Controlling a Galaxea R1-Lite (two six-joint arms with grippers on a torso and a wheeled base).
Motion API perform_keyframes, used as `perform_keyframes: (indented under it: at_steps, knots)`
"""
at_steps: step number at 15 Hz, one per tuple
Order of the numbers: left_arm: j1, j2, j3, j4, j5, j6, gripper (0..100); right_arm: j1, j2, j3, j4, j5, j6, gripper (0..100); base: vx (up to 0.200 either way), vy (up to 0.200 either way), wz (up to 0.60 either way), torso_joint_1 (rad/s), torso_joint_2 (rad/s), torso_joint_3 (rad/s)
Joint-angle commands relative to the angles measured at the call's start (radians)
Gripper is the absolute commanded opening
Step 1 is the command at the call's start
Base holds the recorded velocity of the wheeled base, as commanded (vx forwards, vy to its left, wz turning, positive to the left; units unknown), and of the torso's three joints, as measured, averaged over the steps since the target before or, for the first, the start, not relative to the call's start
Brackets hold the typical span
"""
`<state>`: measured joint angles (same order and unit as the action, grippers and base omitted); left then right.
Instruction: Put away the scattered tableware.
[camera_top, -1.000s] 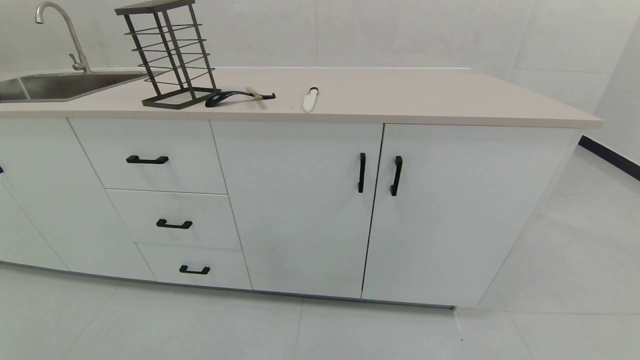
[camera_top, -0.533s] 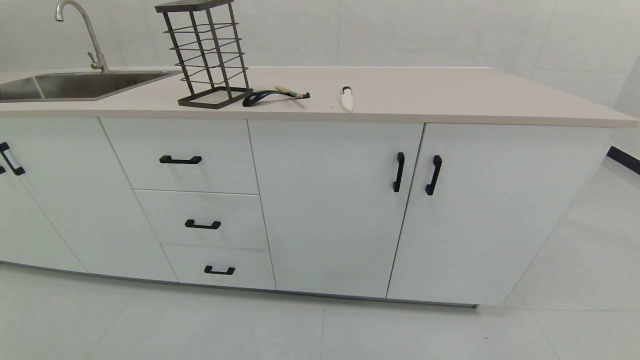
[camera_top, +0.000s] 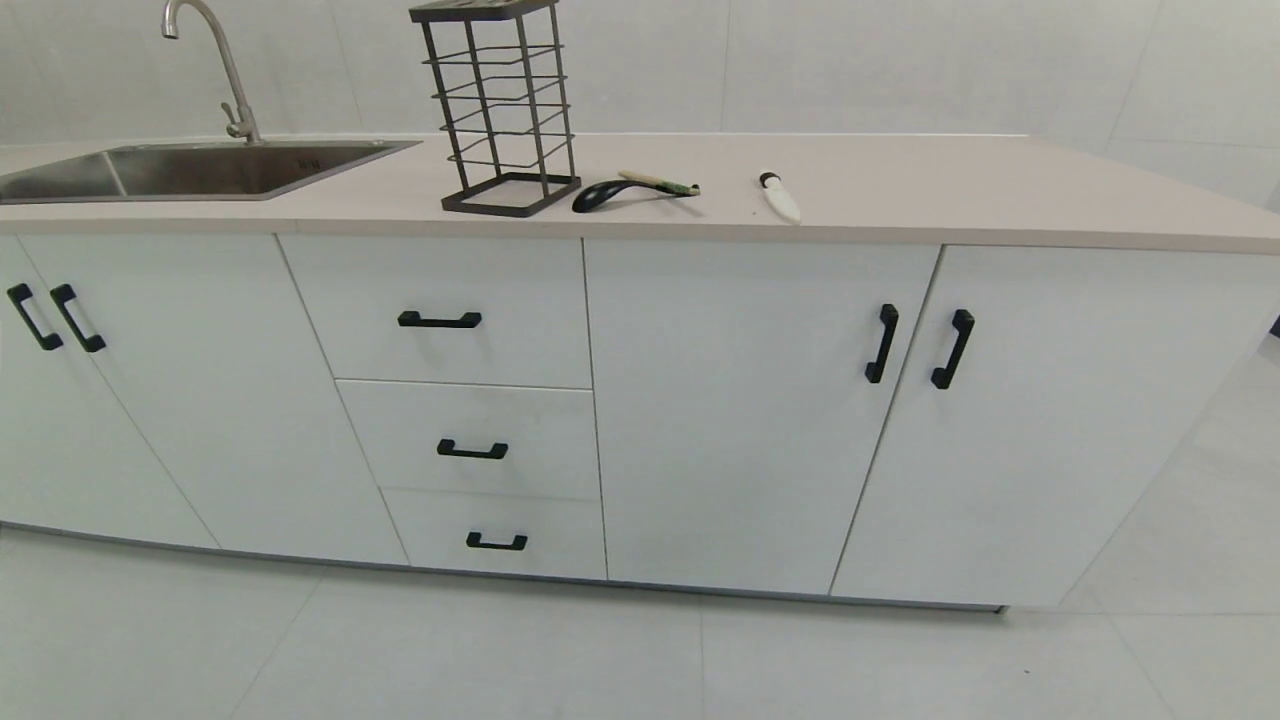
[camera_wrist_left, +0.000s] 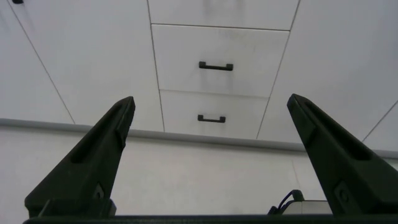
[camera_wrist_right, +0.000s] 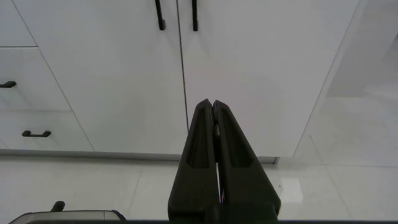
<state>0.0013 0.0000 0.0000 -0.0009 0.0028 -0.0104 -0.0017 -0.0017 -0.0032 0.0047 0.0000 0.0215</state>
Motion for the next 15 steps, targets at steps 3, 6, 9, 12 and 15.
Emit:
perform_keyframes:
  at_steps: [3, 6, 9, 12, 15]
  knots:
    - [0.0, 0.0, 0.0, -0.001, 0.0, -0.002, 100, 0.0, 0.002, 0.0, 0.0, 0.0, -0.002, 0, 0.0, 0.0, 0.0, 0.0, 0.0, 0.0]
    - [0.0, 0.0, 0.0, -0.001, 0.0, -0.002, 100, 0.0, 0.002, 0.0, 0.0, 0.0, -0.002, 0, 0.0, 0.0, 0.0, 0.0, 0.0, 0.0]
    - [0.0, 0.0, 0.0, 0.001, -0.004, 0.012, 100, 0.0, 0.002, 0.0, 0.0, 0.0, -0.002, 0, 0.0, 0.0, 0.0, 0.0, 0.0, 0.0]
    - [0.0, 0.0, 0.0, 0.001, -0.006, 0.015, 100, 0.0, 0.002, 0.0, 0.0, 0.0, -0.003, 0, 0.0, 0.0, 0.0, 0.0, 0.0, 0.0]
    - [0.0, 0.0, 0.0, 0.002, -0.007, 0.017, 100, 0.0, 0.002, 0.0, 0.0, 0.0, -0.003, 0, 0.0, 0.0, 0.6, 0.004, 0.0, 0.005]
